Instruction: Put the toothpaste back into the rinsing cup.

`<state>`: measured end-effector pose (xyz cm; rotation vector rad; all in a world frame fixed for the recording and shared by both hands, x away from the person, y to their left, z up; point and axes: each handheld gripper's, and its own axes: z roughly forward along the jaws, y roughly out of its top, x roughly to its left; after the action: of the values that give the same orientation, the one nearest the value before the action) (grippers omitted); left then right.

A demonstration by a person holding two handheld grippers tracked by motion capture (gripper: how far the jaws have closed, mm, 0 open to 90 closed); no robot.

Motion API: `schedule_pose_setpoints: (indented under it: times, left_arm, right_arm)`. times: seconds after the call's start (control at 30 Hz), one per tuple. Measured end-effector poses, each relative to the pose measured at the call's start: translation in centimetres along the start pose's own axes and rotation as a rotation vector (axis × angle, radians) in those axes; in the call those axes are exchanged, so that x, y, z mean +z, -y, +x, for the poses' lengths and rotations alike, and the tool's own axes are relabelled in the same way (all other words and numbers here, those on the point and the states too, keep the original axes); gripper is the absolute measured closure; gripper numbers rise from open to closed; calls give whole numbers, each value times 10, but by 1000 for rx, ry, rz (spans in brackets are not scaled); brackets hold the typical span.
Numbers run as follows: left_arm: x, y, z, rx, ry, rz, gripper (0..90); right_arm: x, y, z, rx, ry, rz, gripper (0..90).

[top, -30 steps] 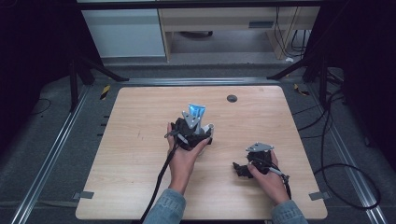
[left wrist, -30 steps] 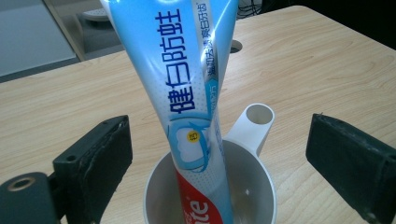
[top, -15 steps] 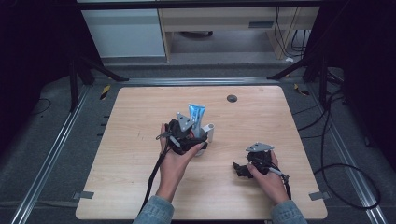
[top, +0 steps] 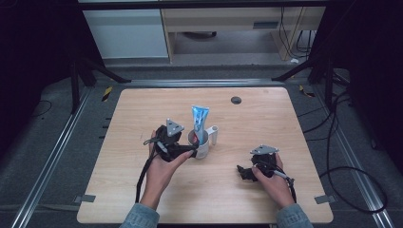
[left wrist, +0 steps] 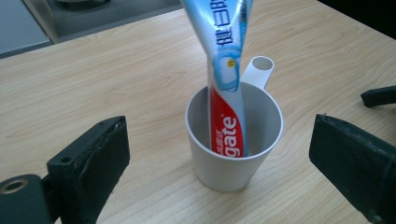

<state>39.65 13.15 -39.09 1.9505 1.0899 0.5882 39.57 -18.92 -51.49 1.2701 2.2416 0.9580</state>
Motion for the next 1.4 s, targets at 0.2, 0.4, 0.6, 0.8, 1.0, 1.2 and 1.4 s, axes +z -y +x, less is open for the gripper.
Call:
schedule_pose_setpoints:
  times: [0.2, 0.4, 0.6, 0.8, 1.0, 1.2, 1.4]
  left_arm:
    - [-8, 5, 12, 4, -1, 25, 46]
    - [-12, 14, 25, -5, -13, 45, 46]
    - [-13, 23, 38, -6, -41, 69, 46]
    - [-13, 32, 49, -1, -60, 91, 46]
    - [-12, 41, 60, -6, -82, 118, 46]
    - [-15, 48, 71, -13, -113, 131, 45]
    - [-15, 57, 82, -7, -138, 161, 42]
  right_arm:
    - [0, 0, 0, -2, 0, 0, 4]
    - [0, 0, 0, 0, 0, 0, 3]
    - [0, 0, 0, -1, -1, 0, 3]
    - [0, 0, 0, -1, -1, 0, 4]
    - [0, 0, 0, -1, -1, 0, 4]
    - [0, 0, 0, -2, 0, 0, 3]
    - [1, -1, 0, -2, 1, 1, 3]
